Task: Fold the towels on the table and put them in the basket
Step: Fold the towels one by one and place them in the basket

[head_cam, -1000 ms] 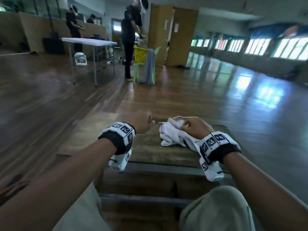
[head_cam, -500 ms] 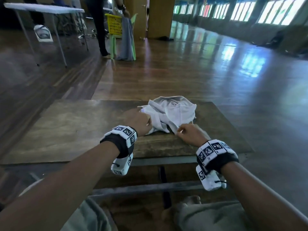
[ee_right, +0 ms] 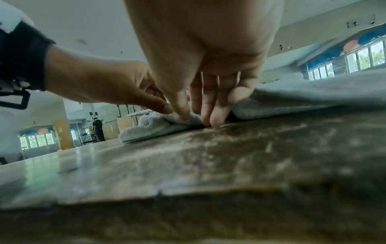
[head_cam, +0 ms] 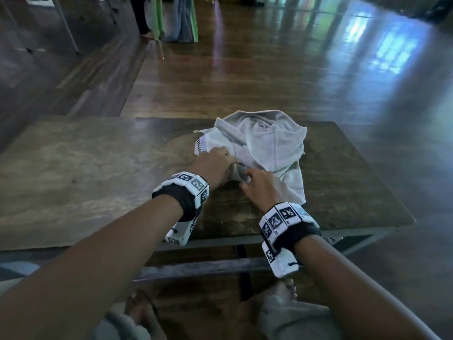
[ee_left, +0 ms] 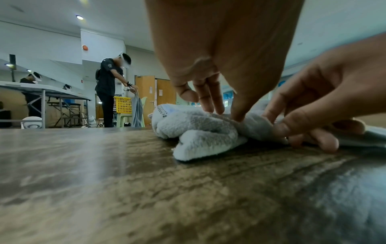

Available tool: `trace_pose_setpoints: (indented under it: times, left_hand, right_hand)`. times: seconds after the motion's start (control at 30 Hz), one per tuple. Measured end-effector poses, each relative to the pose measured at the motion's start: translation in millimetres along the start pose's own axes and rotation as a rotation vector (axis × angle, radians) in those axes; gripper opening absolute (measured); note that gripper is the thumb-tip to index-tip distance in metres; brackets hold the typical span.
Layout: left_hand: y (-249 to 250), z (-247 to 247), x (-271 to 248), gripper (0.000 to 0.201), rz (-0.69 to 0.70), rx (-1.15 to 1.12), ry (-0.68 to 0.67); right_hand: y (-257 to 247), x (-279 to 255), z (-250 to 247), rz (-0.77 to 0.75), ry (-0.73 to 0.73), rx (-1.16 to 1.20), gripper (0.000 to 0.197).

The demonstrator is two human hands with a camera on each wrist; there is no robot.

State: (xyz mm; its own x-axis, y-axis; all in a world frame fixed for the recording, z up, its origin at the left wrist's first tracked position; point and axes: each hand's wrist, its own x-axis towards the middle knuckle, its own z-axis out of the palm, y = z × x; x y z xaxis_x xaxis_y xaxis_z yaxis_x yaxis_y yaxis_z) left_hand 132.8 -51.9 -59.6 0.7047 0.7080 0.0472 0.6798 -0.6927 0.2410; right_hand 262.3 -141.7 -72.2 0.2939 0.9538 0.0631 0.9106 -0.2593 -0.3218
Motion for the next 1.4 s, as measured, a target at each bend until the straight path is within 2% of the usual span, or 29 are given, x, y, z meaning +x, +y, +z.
trace_pose_setpoints:
  times: [0.17,0.3,0.5,0.6,0.73,0.87,1.1,1.27,1.33,1.4]
  left_hand:
    - [0,2,-1,0.030,0.010,0.113,0.028]
    - [1,-12,-12,0.018,0.060,0.139,0.159]
    - [8,-73,-35,0.012,0.156,0.027,0.134]
    - [10,-105,-50,0.008,0.179,-0.053,0.172]
    - [8,-138,-67,0.006,0.119,0.067,0.215]
    - [1,-160,-85,0.020,0.031,0.186,0.233]
    - [-8,-169,-101,0.017,0.017,0.279,0.234]
    - [-15,-164,-103,0.007,0.022,0.307,0.315]
    - [-15,-159,-104,0.004,0.021,0.245,0.357]
    - [-12,-152,-104,0.008,0.000,0.050,0.344]
  right_hand:
    - [1,-3,2,-0.036,0.037,0.020,0.012]
    - [-2,-9,-13,-0.099,0.095,0.056,0.012]
    - [-20,-15,-80,-0.232,0.189,0.061,0.010]
    - [-37,-22,-116,-0.301,0.248,0.071,0.006]
    - [-52,-31,-151,-0.351,0.321,0.031,0.006]
    - [-58,-39,-180,-0.397,0.395,-0.033,0.006]
    - [-52,-47,-199,-0.426,0.446,-0.049,0.003]
    - [-46,-49,-200,-0.432,0.467,-0.026,0.005]
    - [-42,-47,-199,-0.407,0.458,0.016,0.006]
    - [-38,-44,-196,-0.374,0.419,0.044,0.006]
